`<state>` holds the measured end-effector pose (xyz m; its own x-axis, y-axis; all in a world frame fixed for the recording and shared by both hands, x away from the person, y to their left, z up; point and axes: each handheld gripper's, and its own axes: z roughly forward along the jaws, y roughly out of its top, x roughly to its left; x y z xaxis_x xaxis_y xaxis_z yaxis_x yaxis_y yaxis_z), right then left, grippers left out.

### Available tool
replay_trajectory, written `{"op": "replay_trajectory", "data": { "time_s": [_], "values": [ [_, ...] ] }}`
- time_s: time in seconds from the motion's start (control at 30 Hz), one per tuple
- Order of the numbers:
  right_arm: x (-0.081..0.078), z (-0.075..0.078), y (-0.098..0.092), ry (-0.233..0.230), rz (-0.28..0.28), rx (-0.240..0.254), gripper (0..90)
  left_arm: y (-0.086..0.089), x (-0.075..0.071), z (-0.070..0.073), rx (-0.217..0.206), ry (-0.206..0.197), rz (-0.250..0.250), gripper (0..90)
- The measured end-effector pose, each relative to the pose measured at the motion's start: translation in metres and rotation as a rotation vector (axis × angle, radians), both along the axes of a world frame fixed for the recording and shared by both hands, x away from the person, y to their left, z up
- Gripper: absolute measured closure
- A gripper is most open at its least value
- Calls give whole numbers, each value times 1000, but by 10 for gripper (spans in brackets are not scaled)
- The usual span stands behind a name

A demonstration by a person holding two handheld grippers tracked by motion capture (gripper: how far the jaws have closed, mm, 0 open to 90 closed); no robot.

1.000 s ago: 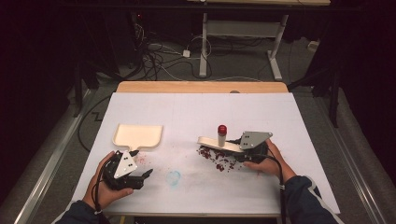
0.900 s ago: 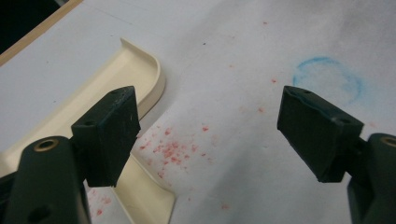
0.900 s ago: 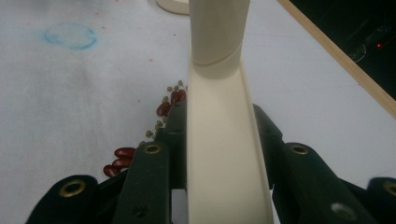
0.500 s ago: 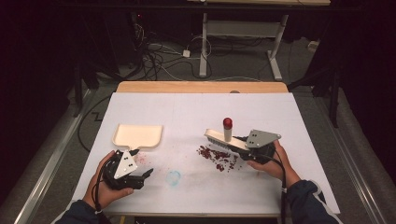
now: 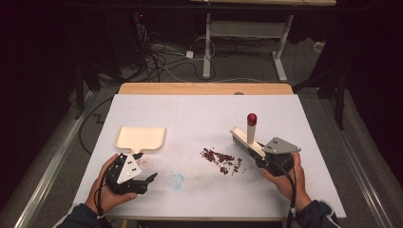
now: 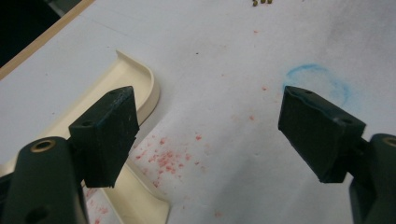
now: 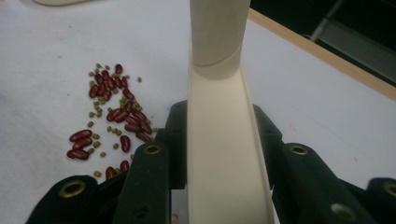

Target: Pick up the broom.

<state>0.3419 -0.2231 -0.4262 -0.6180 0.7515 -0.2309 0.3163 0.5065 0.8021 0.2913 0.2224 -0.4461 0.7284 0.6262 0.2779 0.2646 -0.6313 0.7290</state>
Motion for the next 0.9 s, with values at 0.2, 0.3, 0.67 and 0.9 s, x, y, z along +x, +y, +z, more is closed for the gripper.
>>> {"op": "replay_trajectory", "data": {
  "time_s": [0.2,0.3,0.67,0.9],
  "values": [
    [-12,-7,14,40,-50,-5,681,-1,1,0,4,-2,0,198],
    [-17,-12,32,49,-84,-1,679,-1,2,1,1,-2,8,198],
    [-20,-17,82,-29,-139,-21,681,-2,2,2,-1,-4,7,198],
    [-13,-11,82,-56,-152,-2,681,-1,3,2,3,-1,15,199]
  ]
}}
